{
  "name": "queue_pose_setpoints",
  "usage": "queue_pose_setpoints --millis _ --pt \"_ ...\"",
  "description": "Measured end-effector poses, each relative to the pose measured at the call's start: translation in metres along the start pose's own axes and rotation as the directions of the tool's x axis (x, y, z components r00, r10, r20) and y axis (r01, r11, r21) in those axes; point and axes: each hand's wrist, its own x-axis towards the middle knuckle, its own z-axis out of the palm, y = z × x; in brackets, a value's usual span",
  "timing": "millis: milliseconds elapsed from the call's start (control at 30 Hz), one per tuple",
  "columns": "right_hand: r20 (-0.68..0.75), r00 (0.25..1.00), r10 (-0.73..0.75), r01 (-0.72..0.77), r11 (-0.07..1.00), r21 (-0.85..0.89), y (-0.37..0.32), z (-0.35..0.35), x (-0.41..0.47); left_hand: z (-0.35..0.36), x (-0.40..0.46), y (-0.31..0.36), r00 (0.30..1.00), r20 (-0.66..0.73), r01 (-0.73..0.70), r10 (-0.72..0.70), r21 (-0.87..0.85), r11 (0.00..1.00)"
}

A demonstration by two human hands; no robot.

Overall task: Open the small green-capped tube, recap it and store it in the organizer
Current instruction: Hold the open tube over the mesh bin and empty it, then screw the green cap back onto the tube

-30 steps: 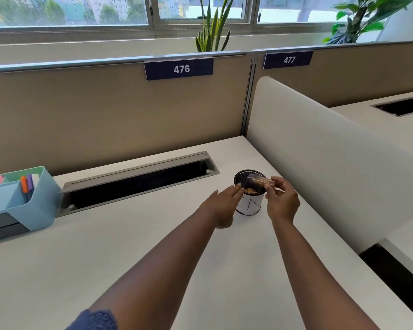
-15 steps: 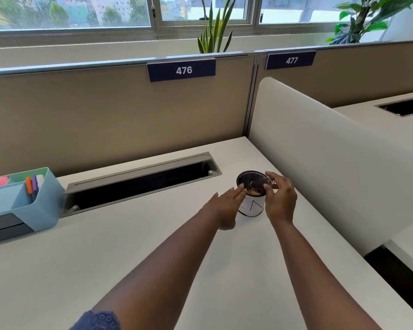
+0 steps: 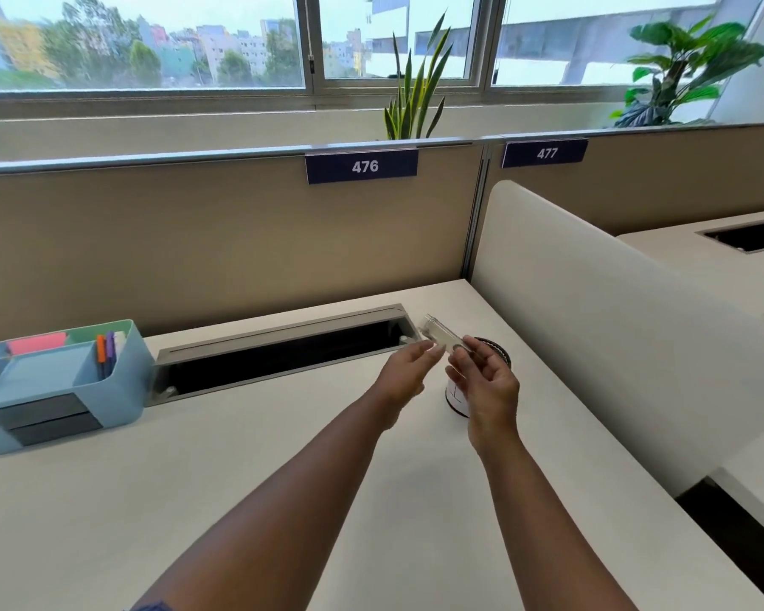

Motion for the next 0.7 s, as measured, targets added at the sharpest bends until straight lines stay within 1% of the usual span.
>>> queue_pose_setpoints --millis 67,100,167,200,233,267,333,367,400,433,467,500,533,567,600,633,700 --pt "0.082 0.994 0.07 -0.075 0.995 0.068 0.004 0.012 -0.012 -0.009 -0.011 0.005 1.0 -0.018 -0.007 0.004 -0.141 0.99" --pt "0.129 0.987 0.092 -0.103 0.992 0.079 0.006 0.018 -0.019 -0.015 -0.017 0.007 0.999 -0.053 -0.024 0.015 -0.194 0.981" --pt "0.208 0.971 0.118 -0.135 0.988 0.069 0.011 0.03 -0.031 -0.03 -0.029 0.008 0.988 -0.15 -0.069 0.032 -0.248 0.966" --pt "0.225 0.967 0.119 -0.131 0.991 0.038 0.015 0.036 -0.037 -0.038 -0.034 0.007 0.981 -0.191 -0.086 0.038 -0.248 0.965" --pt "0.217 0.97 0.109 -0.107 0.994 -0.023 0.019 0.041 -0.043 -0.047 -0.04 0.007 0.973 -0.227 -0.098 0.043 -0.234 0.967" --pt "0.197 0.976 0.089 -0.066 0.991 -0.118 0.024 0.047 -0.051 -0.059 -0.047 0.007 0.963 -0.267 -0.109 0.05 -0.209 0.972" --pt "0.188 0.982 0.021 0.05 0.93 -0.365 0.038 0.054 -0.068 -0.081 -0.061 0.008 0.943 -0.327 -0.123 0.065 -0.161 0.979" --pt "0.244 0.97 0.006 0.115 0.869 -0.48 0.047 0.058 -0.079 -0.094 -0.07 0.009 0.93 -0.36 -0.131 0.071 -0.145 0.981" --pt "0.335 0.942 0.019 0.189 0.797 -0.574 0.057 0.06 -0.089 -0.105 -0.079 0.009 0.918 -0.389 -0.135 0.075 -0.129 0.982" --pt "0.449 0.892 0.054 0.287 0.699 -0.655 0.069 0.061 -0.097 -0.115 -0.086 0.01 0.909 -0.409 -0.136 0.076 -0.12 0.983" --pt "0.57 0.814 0.112 0.418 0.57 -0.708 0.081 0.062 -0.106 -0.125 -0.095 0.009 0.902 -0.425 -0.132 0.073 -0.11 0.985" --pt "0.667 0.718 0.2 0.546 0.431 -0.718 0.092 0.062 -0.113 -0.131 -0.102 0.008 0.898 -0.435 -0.125 0.065 -0.112 0.986" --pt "0.717 0.63 0.299 0.641 0.321 -0.697 0.103 0.064 -0.12 -0.14 -0.111 0.006 0.895 -0.442 -0.118 0.056 -0.115 0.986" --pt "0.724 0.57 0.388 0.696 0.241 -0.676 0.112 0.064 -0.125 -0.144 -0.117 0.004 0.897 -0.439 -0.11 0.047 -0.12 0.987" --pt "0.719 0.529 0.451 0.734 0.182 -0.654 0.119 0.065 -0.13 -0.15 -0.125 0.001 0.898 -0.439 -0.102 0.039 -0.122 0.987" --pt "0.713 0.507 0.484 0.759 0.142 -0.635 0.126 0.065 -0.134 -0.154 -0.132 -0.002 0.899 -0.436 -0.094 0.032 -0.122 0.988" --pt "0.699 0.51 0.502 0.77 0.097 -0.631 0.133 0.065 -0.139 -0.161 -0.14 -0.009 0.901 -0.432 -0.082 0.021 -0.122 0.989"
